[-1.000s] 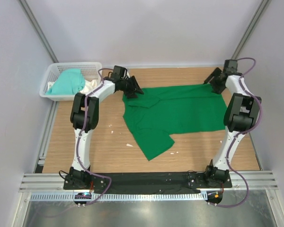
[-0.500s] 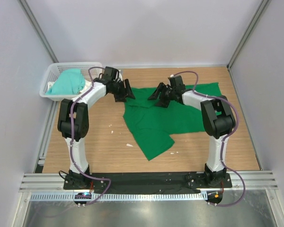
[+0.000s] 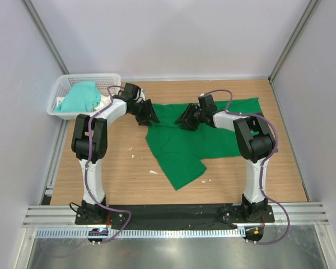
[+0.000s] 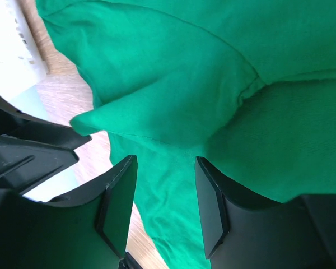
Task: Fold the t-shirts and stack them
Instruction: Fold the tshirt
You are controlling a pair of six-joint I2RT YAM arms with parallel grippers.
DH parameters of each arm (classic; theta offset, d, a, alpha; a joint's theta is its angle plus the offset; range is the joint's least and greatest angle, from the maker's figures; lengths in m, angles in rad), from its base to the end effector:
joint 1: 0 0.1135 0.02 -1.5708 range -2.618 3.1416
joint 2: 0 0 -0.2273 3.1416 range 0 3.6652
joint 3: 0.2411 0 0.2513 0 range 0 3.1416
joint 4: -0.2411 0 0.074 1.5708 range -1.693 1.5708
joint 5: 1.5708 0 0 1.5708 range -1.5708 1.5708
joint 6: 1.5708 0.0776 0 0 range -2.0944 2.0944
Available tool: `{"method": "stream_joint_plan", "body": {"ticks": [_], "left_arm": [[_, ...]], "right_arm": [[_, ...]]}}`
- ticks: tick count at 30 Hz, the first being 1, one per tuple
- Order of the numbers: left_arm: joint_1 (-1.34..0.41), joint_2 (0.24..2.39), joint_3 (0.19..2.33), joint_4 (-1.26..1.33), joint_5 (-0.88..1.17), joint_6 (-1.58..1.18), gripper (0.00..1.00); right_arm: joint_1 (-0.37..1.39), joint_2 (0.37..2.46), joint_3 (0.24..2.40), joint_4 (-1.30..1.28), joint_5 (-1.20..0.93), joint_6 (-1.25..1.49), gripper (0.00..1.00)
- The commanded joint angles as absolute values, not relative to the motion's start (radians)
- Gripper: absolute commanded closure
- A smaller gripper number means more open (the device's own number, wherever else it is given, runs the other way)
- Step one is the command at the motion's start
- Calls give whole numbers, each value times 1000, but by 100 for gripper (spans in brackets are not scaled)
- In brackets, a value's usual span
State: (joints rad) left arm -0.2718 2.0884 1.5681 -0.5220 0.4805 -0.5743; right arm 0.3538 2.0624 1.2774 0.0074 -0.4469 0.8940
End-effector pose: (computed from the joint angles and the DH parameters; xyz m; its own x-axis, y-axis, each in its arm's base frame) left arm 0.4200 -0.1543 0.1184 -0.9497 -0.2354 -0.2065 -0.0635 0.7906 -0.6091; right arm 0.4058 0.1856 0.0828 -0.8810 0.4241 -0.2099 0.1365 0.6525 0.7454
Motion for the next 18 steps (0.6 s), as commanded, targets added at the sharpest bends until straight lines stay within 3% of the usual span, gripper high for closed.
{"method": "stream_joint_plan", "body": {"ticks": [1, 5, 8, 14, 15, 18], "left_arm": [[-268, 2091, 1597, -479, 541, -604, 53], [-268, 2094, 1595, -463, 561, -627, 71], [-267, 2097, 1598, -459, 563, -638, 76], [-264, 2105, 1614, -453, 565, -649, 87], [-262, 2106, 1617, -451, 565, -650, 89], [-259, 2111, 1623, -448, 565, -660, 93]], "right_arm": [[364, 2062, 1279, 60, -434, 899, 49], [365, 2085, 1285, 83, -445, 916, 50], [367, 2102, 1285, 112, -457, 949, 52], [364, 2095, 1295, 147, -449, 1002, 71], [362, 2097, 1301, 147, -449, 1008, 78], [357, 2103, 1324, 144, -449, 1026, 83]]}}
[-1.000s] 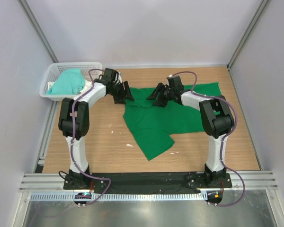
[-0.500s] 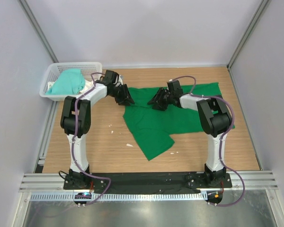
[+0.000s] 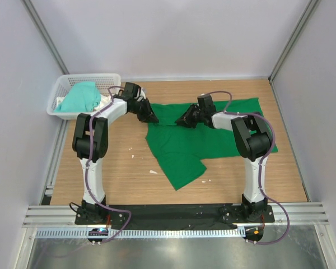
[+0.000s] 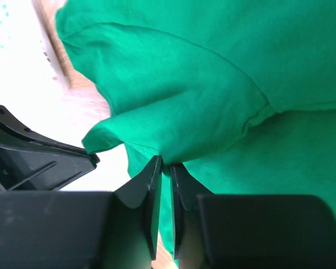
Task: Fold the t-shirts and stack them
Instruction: Fold the tshirt
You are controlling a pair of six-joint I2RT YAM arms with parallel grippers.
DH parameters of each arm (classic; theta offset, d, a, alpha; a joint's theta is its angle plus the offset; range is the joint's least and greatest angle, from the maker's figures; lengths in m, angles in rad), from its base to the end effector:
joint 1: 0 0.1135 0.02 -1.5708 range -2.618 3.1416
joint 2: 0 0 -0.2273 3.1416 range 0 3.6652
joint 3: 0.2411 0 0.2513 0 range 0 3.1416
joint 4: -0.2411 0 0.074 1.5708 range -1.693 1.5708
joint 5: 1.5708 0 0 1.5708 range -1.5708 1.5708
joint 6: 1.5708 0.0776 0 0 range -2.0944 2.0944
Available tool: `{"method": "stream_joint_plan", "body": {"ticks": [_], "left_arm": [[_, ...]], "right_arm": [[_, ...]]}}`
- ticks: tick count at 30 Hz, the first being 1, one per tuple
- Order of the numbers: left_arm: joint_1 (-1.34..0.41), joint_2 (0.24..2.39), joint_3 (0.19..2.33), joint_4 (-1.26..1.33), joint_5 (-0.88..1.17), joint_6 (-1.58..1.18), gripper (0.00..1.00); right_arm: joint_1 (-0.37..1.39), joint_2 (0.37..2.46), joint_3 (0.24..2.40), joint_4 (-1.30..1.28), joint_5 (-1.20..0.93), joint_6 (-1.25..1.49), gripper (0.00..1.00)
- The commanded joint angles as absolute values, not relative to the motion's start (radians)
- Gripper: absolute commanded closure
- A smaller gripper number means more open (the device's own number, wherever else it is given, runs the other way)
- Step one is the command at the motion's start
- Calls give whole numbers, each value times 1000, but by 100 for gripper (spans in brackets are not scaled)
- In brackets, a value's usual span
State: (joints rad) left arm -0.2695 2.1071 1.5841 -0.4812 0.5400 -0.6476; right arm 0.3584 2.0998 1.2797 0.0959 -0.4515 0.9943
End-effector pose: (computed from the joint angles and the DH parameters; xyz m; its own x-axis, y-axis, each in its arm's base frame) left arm 0.4260 -0.1591 0.1204 -0.9469 -0.2753 -0.1664 -0.0963 0.7363 -0.6698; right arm 0.4121 0.1905 0.0769 -0.8594 0.4837 -0.1659 0.1813 0.5917 0.7855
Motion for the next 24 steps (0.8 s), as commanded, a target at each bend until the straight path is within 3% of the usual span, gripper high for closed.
{"method": "stream_joint_plan", "body": {"ticks": [1, 8, 13, 16, 20, 24], "left_arm": [[-258, 2112, 1626, -445, 566, -661, 94], [-244, 2141, 1654, -422, 569, -709, 100], [-233, 2172, 1670, -371, 563, -778, 100], [-226, 2184, 1684, -354, 549, -792, 95], [-221, 2197, 1703, -360, 552, -790, 93], [-221, 2189, 1689, -360, 554, -787, 93]], "right_arm": [[356, 2103, 1336, 143, -449, 1029, 84], [325, 2144, 1408, 150, -475, 1081, 84], [295, 2232, 1489, 221, -509, 1156, 73], [279, 2270, 1549, 245, -557, 1190, 64], [272, 2211, 1565, 96, -552, 1045, 50], [272, 2142, 1525, 6, -549, 924, 48]]}}
